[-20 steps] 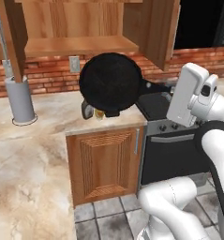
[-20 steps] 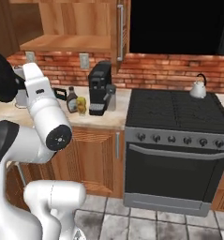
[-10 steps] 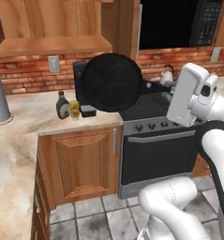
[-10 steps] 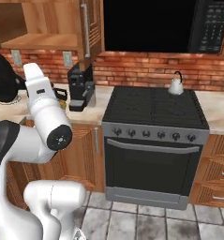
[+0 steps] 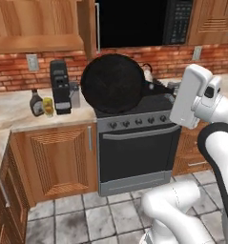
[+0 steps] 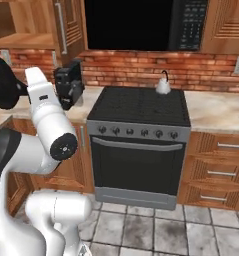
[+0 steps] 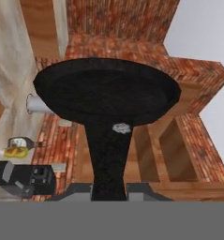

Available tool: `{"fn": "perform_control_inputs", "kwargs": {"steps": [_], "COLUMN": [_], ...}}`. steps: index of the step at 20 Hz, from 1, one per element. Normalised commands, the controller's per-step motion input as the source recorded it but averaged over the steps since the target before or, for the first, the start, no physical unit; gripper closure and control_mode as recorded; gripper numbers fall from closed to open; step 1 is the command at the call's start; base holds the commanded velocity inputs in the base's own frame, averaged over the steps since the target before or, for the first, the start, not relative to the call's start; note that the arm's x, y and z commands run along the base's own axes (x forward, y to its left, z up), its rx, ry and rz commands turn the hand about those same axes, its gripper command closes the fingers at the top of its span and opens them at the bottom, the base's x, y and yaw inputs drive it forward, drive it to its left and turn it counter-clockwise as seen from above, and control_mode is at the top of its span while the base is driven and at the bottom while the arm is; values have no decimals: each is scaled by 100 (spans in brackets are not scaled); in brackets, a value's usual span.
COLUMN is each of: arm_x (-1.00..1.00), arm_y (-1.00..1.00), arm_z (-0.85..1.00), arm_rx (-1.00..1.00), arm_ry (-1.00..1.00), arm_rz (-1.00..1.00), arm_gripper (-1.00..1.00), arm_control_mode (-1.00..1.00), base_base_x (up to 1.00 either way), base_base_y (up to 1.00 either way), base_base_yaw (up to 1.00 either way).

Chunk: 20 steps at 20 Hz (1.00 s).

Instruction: Pick the pan from the cabinet and place it on the stove. Then turn on the stove burner for the pan.

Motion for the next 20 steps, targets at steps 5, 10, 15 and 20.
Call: {"fn": "perform_control_inputs", "kwargs": {"steps": [5,10,15,20], "arm_x": [0,0,0,0], "arm_y": [0,0,0,0], "arm_z": [0,0,0,0], "arm_rx": [0,0,0,0], "arm_ry": [0,0,0,0], "arm_rz": [0,0,0,0], "arm_gripper": [100,100,100,100], "arm_control_mode": [100,100,100,100], "base_base_x": [-39,-27,-12,0], "base_base_y": [-68,-72,-74,-70], "base_base_yaw": [1,0,0,0]}}
